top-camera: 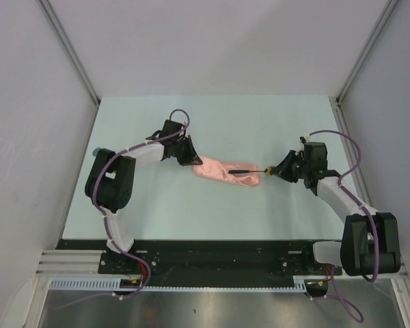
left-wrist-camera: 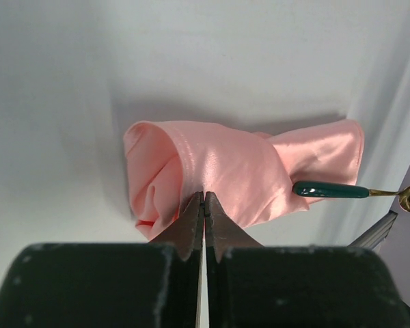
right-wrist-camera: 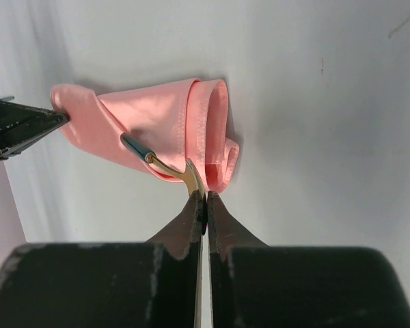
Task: Fold the napkin into a case and place the utensils inside
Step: Insert the spoon into the folded napkin.
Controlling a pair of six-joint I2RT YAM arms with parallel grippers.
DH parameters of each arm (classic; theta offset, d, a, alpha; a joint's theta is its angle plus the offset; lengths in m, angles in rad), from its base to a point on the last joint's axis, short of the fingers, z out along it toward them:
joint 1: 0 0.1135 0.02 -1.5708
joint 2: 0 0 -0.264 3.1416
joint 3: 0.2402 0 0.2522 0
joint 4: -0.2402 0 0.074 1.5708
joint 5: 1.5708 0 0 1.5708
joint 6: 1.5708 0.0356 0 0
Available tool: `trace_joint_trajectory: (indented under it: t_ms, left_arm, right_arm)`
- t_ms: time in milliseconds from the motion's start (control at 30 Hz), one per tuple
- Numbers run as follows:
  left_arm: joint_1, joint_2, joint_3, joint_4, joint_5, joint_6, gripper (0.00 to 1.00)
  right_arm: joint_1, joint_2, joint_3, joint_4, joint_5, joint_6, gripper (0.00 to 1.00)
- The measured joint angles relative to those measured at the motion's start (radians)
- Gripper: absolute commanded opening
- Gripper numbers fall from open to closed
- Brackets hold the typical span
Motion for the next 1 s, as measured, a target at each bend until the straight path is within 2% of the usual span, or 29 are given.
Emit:
trace_joint_trajectory:
  t_ms: [600,1000]
  left_arm:
    - [0.010,0.032,0.000,-0.008,-0.014,0.001,0.00]
    - [0.011,0.032,0.000,-0.007,-0.013,0.000,0.00]
  right_arm:
    - [0.005,0.122,0.024,0.084,-0.013,0.032,0.00]
    - [0.097,0.266,0.026,0.259,-0.060,0.181,0.00]
